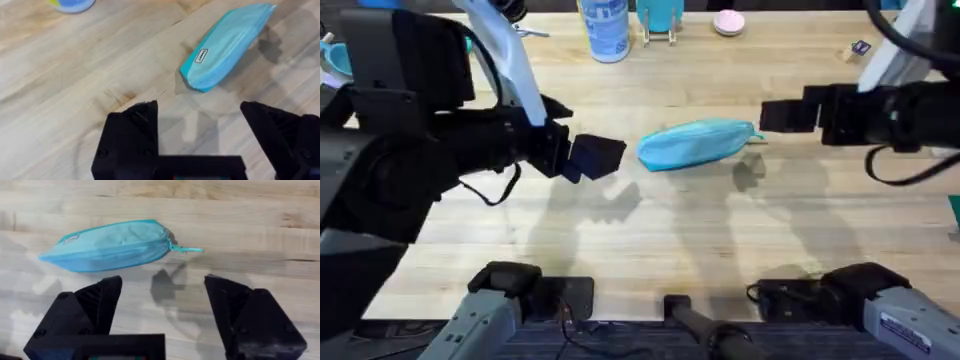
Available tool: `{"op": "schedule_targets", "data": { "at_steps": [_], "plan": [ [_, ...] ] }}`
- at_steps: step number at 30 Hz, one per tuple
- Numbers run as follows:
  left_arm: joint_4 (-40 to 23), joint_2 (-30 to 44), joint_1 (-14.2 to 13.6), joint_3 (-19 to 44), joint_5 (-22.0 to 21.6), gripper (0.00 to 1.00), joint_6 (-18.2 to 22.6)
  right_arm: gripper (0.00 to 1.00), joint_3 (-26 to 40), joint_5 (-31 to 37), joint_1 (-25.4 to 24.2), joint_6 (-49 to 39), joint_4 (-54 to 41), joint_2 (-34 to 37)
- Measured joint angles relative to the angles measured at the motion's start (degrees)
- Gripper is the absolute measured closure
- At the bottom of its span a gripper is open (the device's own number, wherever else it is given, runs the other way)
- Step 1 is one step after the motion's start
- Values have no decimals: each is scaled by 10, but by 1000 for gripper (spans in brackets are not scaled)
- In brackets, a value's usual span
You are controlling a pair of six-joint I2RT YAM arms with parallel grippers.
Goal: Unzip the bag, pick up the pens from the table one at a time and place them inside, then zip the bag closed.
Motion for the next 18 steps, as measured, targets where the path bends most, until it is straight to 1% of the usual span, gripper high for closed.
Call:
{"op": "schedule_targets", "data": {
  "at_steps": [5,9,18],
  "plan": [
    [-10,0,0,0,-14,5,-4,5,0,-4,0,-16,-27,-29],
    [-10,0,0,0,-23,6,-6,5,0,-4,0,-19,-31,-45],
    [-10,0,0,0,-28,5,-6,5,0,-4,0,-22,-31,-50]
  ]
}}
